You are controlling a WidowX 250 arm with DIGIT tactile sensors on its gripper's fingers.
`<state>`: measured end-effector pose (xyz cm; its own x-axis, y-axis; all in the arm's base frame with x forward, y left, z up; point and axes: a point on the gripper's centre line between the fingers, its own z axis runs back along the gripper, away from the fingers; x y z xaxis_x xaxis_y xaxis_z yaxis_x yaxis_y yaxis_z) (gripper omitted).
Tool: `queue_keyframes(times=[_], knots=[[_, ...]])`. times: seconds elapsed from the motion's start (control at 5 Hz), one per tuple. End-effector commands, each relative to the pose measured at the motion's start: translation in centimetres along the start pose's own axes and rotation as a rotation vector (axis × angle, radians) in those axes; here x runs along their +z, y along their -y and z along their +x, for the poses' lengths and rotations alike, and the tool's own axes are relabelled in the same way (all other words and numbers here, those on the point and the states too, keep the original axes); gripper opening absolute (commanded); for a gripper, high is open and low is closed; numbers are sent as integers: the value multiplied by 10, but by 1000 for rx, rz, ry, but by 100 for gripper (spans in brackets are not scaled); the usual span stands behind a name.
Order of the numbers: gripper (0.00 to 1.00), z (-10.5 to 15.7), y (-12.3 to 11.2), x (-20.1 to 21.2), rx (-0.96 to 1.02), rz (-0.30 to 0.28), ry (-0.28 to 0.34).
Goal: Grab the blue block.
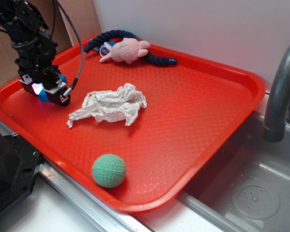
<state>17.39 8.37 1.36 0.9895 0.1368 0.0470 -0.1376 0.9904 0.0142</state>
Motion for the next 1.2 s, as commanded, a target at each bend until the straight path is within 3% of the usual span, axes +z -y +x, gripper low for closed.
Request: queue_keyframes(times=[0.0, 0.2, 0.4, 0.6, 0.8, 1.0], knots=[[0, 3, -9, 32, 169, -11, -22], [0, -2, 8, 83, 134, 51, -20], [0, -19, 26, 134, 39, 78, 23], [0, -32, 27, 184, -15, 2, 84], [0, -33, 19, 200, -106, -93, 124], [0, -24, 14, 209, -205, -71, 125]])
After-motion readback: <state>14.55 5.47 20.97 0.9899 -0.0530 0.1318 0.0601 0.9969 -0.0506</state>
